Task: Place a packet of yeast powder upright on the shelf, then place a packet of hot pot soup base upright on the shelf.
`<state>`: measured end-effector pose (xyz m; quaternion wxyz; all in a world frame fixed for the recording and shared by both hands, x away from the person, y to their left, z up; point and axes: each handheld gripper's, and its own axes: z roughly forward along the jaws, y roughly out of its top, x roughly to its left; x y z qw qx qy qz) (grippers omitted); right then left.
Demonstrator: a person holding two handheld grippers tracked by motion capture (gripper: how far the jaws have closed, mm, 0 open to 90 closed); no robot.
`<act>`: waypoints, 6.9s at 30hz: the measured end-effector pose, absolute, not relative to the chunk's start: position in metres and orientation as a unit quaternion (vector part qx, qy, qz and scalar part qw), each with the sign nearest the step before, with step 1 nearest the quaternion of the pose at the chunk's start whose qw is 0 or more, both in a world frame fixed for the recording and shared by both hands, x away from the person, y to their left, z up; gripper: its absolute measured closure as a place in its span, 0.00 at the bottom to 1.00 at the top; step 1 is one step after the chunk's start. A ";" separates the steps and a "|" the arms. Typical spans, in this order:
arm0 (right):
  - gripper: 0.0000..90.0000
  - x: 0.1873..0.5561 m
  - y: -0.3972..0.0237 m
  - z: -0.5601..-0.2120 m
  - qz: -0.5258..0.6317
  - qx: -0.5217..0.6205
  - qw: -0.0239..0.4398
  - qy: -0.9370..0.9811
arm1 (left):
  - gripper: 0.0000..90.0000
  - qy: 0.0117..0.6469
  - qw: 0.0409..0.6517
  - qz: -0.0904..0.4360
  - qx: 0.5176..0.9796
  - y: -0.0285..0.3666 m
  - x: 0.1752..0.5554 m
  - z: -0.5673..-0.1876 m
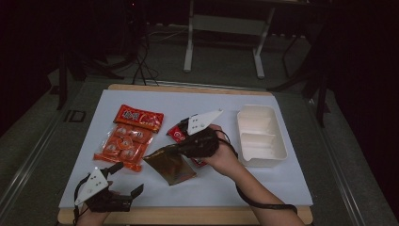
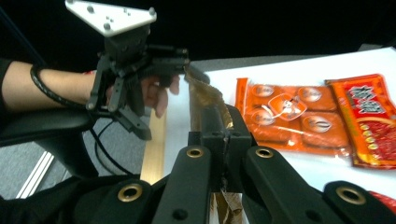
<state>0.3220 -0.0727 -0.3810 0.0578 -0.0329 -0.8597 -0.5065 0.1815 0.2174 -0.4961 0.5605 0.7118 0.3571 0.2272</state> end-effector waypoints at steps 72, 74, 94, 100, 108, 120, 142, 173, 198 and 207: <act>1.00 0.465 -0.308 -0.309 -0.560 -0.209 -0.181 -0.781 | 0.01 0.376 0.551 0.222 0.711 0.218 0.172 -0.504; 1.00 0.470 -0.312 -0.313 -0.561 -0.219 -0.181 -0.778 | 0.01 0.377 0.551 0.223 0.710 0.218 0.171 -0.504; 1.00 0.495 -0.316 -0.349 -0.526 -0.228 -0.228 -0.787 | 0.01 0.380 0.550 0.222 0.710 0.219 0.170 -0.504; 1.00 0.498 -0.316 -0.362 -0.530 -0.235 -0.213 -0.786 | 0.01 0.379 0.550 0.220 0.711 0.219 0.170 -0.504; 1.00 0.498 -0.323 -0.375 -0.540 -0.249 -0.186 -0.782 | 0.01 0.377 0.550 0.220 0.712 0.218 0.171 -0.504; 0.99 0.499 -0.334 -0.402 -0.525 -0.288 -0.171 -0.782 | 0.01 0.376 0.548 0.219 0.714 0.217 0.172 -0.504; 0.69 0.451 -0.323 -0.349 -0.532 -0.304 -0.162 -0.773 | 0.01 0.358 0.550 0.218 0.722 0.210 0.174 -0.502; 0.15 0.347 -0.287 -0.372 -0.577 -0.282 -0.133 -0.755 | 0.03 0.334 0.554 0.170 0.744 0.185 0.184 -0.495; 0.16 0.258 -0.302 -0.417 -0.593 -0.283 -0.144 -0.740 | 0.03 0.312 0.537 0.099 0.777 0.137 0.229 -0.480; 0.16 0.252 -0.306 -0.420 -0.589 -0.280 -0.169 -0.739 | 0.16 0.300 0.526 0.119 0.787 0.113 0.248 -0.471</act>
